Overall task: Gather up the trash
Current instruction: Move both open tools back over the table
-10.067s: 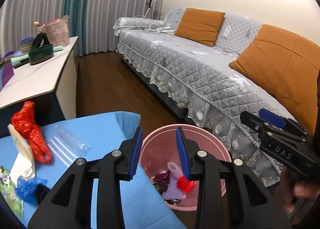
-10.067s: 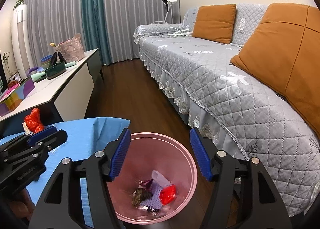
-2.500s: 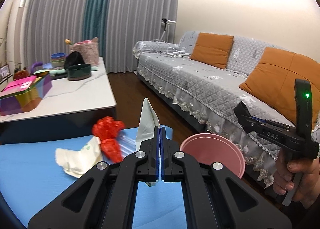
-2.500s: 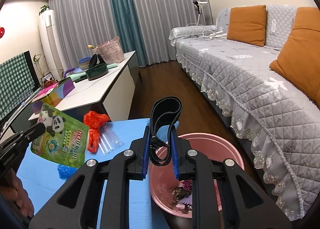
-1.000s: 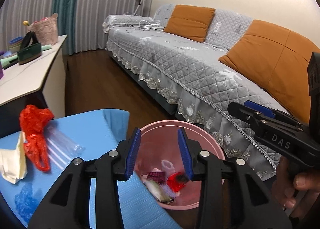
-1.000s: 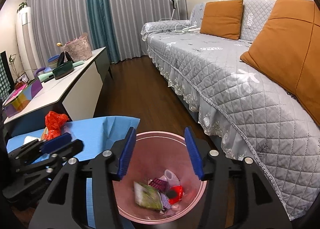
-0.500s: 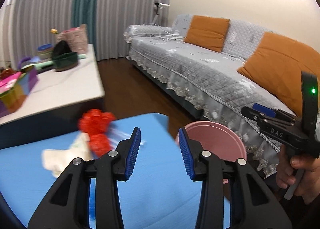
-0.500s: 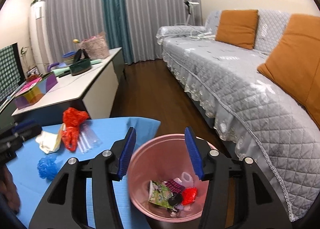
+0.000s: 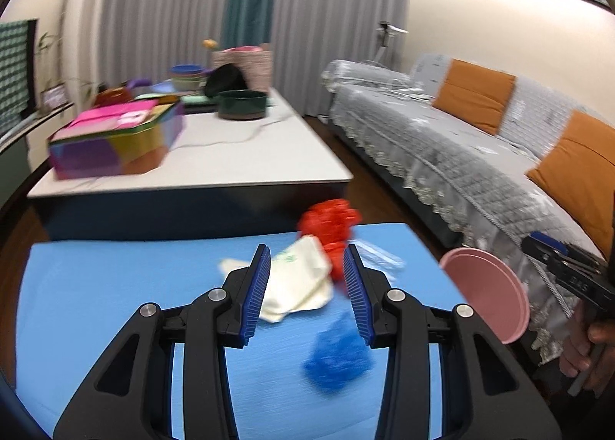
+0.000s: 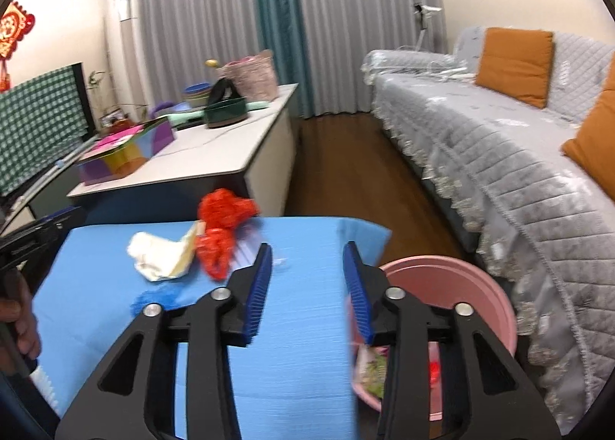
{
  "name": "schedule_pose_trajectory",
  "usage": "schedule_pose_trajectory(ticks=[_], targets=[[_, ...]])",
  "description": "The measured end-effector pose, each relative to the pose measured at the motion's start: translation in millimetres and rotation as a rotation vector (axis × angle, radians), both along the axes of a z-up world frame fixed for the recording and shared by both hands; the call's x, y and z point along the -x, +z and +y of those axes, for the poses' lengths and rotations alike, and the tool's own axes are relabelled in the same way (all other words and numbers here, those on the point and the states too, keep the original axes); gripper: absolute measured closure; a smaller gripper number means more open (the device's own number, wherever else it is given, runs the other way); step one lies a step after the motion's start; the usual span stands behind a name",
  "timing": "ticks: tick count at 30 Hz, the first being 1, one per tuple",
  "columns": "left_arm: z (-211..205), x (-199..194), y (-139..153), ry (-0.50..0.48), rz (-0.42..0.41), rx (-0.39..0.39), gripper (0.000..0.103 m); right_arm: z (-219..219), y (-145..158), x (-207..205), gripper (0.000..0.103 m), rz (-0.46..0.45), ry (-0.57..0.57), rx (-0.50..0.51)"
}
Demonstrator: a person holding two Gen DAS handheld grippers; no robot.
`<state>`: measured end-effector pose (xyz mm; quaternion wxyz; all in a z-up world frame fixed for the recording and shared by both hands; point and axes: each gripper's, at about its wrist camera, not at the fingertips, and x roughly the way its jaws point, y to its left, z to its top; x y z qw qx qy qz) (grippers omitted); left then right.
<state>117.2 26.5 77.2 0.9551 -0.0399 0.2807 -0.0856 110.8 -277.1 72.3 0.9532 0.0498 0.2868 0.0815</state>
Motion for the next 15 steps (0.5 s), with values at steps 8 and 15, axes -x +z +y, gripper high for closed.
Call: schedule_pose_trajectory(ticks=[8, 15], targets=[[54, 2, -7, 0.104, 0.013, 0.037, 0.069, 61, -21, -16, 0.068, 0.055, 0.13, -0.038], [76, 0, -15, 0.144, 0.026, 0.036, 0.071, 104, -44, -34, 0.055, 0.136, 0.22, -0.09]])
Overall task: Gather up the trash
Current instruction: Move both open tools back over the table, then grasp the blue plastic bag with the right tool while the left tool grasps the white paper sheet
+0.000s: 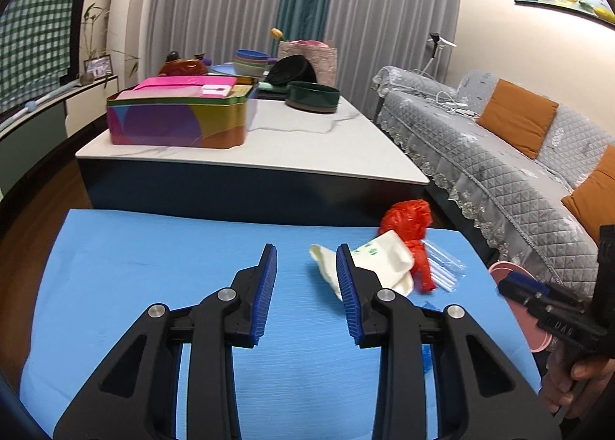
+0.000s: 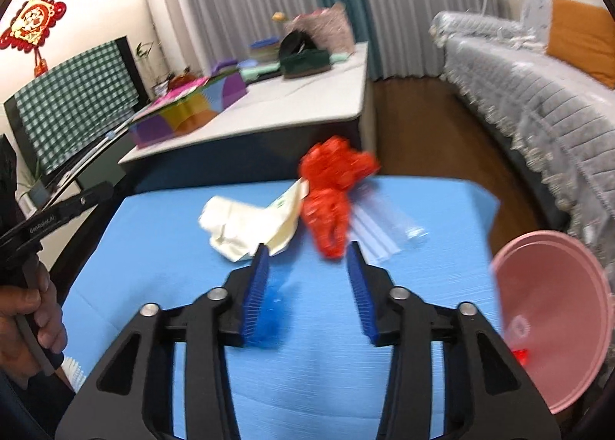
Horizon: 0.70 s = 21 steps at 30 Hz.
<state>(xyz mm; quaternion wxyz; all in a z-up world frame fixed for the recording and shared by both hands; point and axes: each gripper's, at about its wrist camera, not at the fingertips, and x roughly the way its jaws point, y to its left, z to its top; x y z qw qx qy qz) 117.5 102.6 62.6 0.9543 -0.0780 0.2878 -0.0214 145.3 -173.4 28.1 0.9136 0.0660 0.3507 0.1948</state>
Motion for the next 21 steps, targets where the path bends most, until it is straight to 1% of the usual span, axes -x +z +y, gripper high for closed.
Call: schedule_pose_trajectory(ticks=[2, 4, 8, 13, 15, 17, 18, 19, 20, 21], targets=[[4, -1, -2, 0.008, 0.002, 0.005, 0.071, 12, -10, -4, 0.047, 0.033, 0.029, -0.004], [8, -1, -4, 0.015, 0.004, 0.012, 0.071, 26, -21, -8, 0.044, 0.073, 0.065, 0.002], [10, -6, -9, 0.017, 0.011, 0.01, 0.071, 48, -43, -13, 0.043, 0.134, 0.115, 0.032], [4, -17, -21, 0.006, 0.031, 0.009, 0.071, 65, -58, -10, 0.044, 0.164, 0.172, 0.09], [3, -22, -28, 0.003, 0.039, 0.014, 0.071, 69, -61, -7, 0.055, 0.161, 0.19, 0.114], [-1, -30, -35, -0.001, 0.05, 0.02, 0.071, 70, -63, -6, 0.081, 0.163, 0.205, 0.127], [-3, -34, -39, -0.005, 0.055, 0.026, 0.071, 69, -63, -6, 0.084, 0.16, 0.21, 0.129], [-5, -39, -43, -0.01, 0.062, 0.032, 0.071, 67, -61, -6, 0.095, 0.149, 0.211, 0.133], [-7, -42, -46, -0.012, 0.066, 0.035, 0.071, 66, -59, -5, 0.098, 0.138, 0.21, 0.139], [-10, -47, -52, -0.016, 0.075, 0.042, 0.071, 63, -55, -5, 0.099, 0.125, 0.207, 0.14]])
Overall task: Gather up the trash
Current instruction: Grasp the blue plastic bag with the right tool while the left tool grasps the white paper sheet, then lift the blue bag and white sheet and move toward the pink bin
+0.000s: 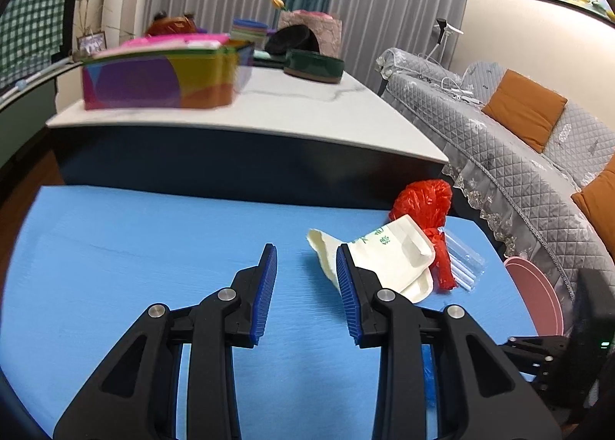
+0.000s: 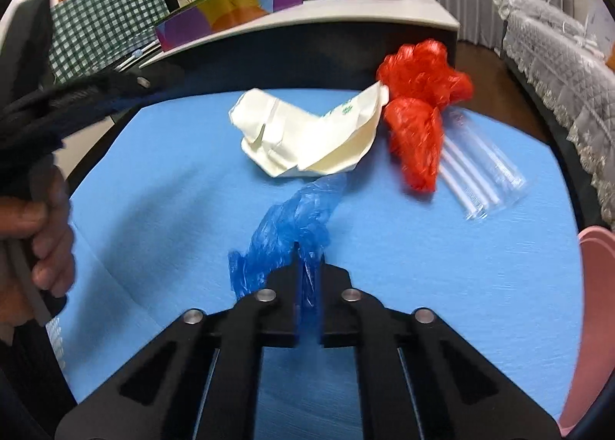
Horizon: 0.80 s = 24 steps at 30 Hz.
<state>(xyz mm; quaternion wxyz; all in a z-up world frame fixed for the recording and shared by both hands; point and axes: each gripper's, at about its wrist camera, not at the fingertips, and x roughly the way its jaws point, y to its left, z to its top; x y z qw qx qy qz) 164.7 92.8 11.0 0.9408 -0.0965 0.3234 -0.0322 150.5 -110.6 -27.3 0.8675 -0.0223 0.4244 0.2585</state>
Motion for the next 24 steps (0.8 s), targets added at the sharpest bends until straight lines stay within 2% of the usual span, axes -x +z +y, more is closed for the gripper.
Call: schedule_pose_trajectory(ticks=[5, 11, 15, 16, 17, 18, 20, 24], targets=[[-8, -19, -22, 0.007, 0.037, 0.049, 0.062, -18, 8, -7, 0.099, -0.03, -0.045, -0.013], [-22, -37, -50, 0.002, 0.093, 0.092, 0.062, -38, 1, -16, 0.098, -0.01, -0.094, -0.008], [-30, -44, -57, -0.016, 0.107, 0.115, 0.062, -47, -1, -20, 0.098, -0.009, -0.108, -0.005], [-33, -45, -58, -0.023, 0.11, 0.111, 0.067, -47, -1, -21, 0.098, -0.01, -0.11, -0.004], [-36, -45, -58, -0.027, 0.11, 0.104, 0.081, -49, -1, -22, 0.098, -0.013, -0.114, -0.004], [-38, -45, -57, -0.034, 0.106, 0.098, 0.083, -50, 0, -22, 0.098, -0.015, -0.118, -0.004], [-39, -43, -52, -0.043, 0.089, 0.103, 0.093, -52, 1, -22, 0.098, -0.021, -0.125, -0.005], [-41, -33, -36, -0.043, 0.044, 0.077, 0.098, -54, 5, -22, 0.098, -0.034, -0.141, -0.01]])
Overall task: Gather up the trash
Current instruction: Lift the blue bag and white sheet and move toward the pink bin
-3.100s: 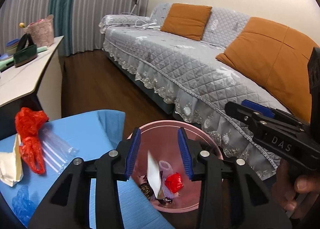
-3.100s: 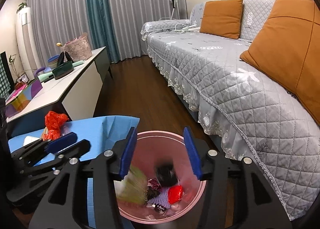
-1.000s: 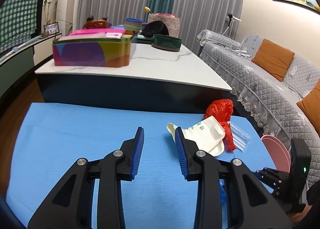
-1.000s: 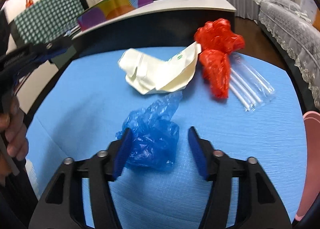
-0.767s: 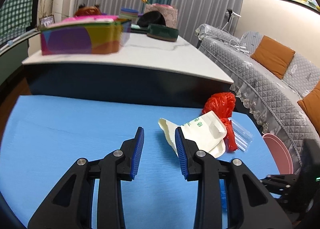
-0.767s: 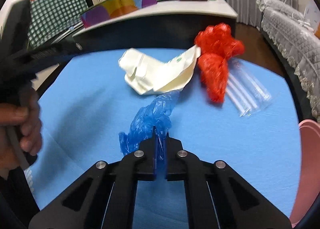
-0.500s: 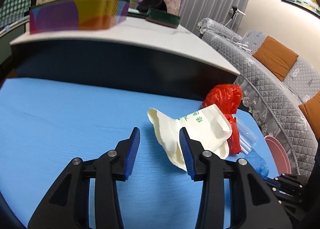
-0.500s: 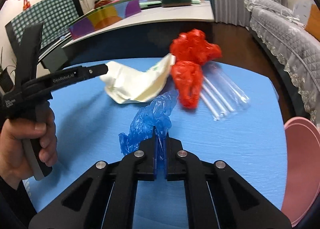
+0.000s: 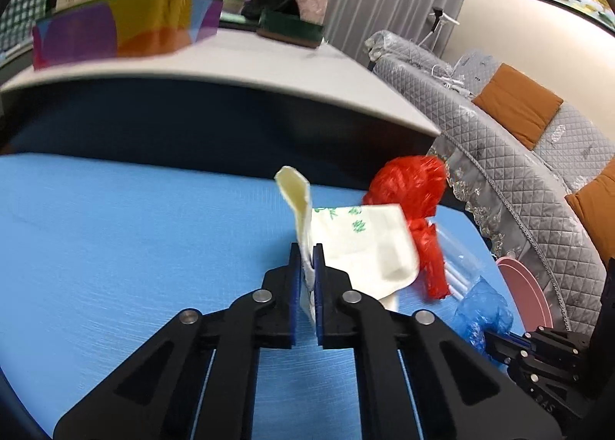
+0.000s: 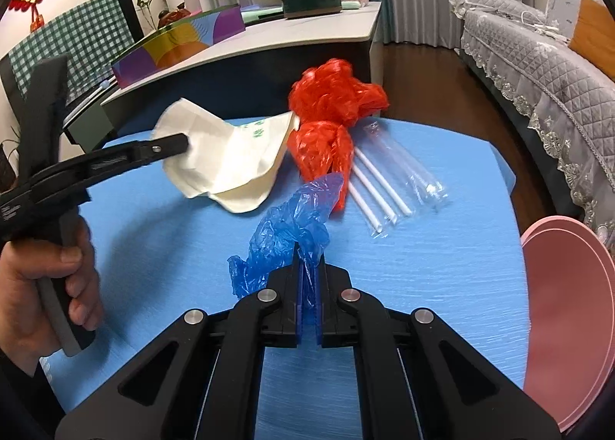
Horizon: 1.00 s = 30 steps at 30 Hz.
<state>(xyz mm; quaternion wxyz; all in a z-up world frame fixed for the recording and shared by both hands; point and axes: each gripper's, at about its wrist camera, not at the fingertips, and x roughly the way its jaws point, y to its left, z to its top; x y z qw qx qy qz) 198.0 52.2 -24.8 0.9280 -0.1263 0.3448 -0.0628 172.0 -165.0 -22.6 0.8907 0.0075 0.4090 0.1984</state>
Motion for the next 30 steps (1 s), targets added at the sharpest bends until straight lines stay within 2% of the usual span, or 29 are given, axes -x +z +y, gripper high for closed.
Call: schedule_pose_trajectory(ticks=[15, 30], targets=[[-5, 44, 42, -0.009, -0.079, -0.09, 0.099, -17, 32, 29, 0.098, -0.102, -0.065, -0.007], [-19, 86, 59, -0.004, -0.11, -0.088, 0.099, -59, 69, 65, 0.098, -0.193, -0.148, -0.029]])
